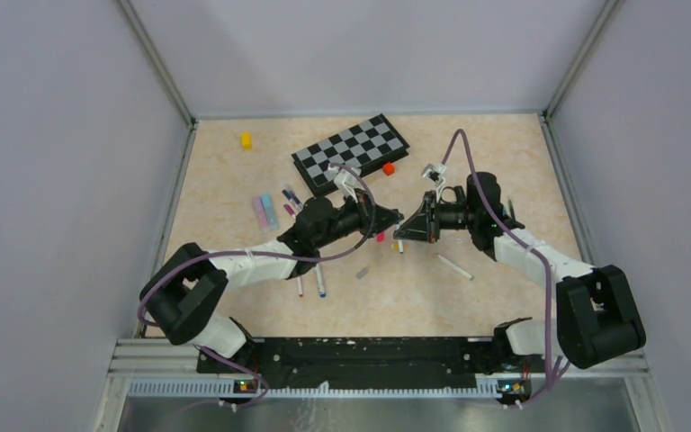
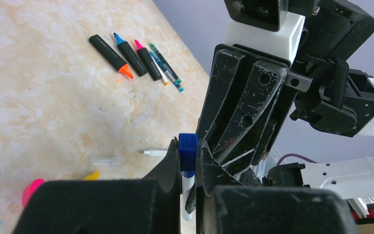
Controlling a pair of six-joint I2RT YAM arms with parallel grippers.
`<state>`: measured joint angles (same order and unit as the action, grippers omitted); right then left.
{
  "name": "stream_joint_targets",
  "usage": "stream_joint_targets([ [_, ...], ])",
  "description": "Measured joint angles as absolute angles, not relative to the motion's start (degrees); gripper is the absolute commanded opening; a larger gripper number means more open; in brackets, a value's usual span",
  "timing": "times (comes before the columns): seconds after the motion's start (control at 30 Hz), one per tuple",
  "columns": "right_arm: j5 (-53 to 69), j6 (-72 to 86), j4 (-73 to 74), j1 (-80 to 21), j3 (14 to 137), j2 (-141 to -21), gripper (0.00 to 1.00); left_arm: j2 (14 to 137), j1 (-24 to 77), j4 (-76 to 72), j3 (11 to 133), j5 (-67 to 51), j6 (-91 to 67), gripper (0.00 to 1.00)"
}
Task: Open the pen caps
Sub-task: Open the pen cap from the pen, then place the pen cap at the center of the board, then place the pen at the center of the board.
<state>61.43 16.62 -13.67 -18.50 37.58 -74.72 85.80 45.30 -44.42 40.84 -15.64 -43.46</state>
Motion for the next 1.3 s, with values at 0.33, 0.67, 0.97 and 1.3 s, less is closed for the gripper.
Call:
stream_joint_targets([
  [0.33,63.33,10.46,-11.88,-18.52,39.29,-75.35,0.0,83.92,37.28,-47.31,41.43,-14.96,-48.05,0.0],
  [0.67,65.14,0.38,2.2,-18.04,41.1,-77.32,0.0,73.49,29.19,-52.58,45.43,-1.1,-46.13,0.0],
  [0.97,58.46,-23.27,22.5,-3.97,45.17,-67.85,0.0,65.14,28.91,-43.0,42.7,-14.57,-42.92,0.0],
  [1.3,38.81,-35.88,33.06,0.23,44.91,-64.93,0.0,66.7,29.34,-26.3,40.18,-35.81,-38.65,0.0],
])
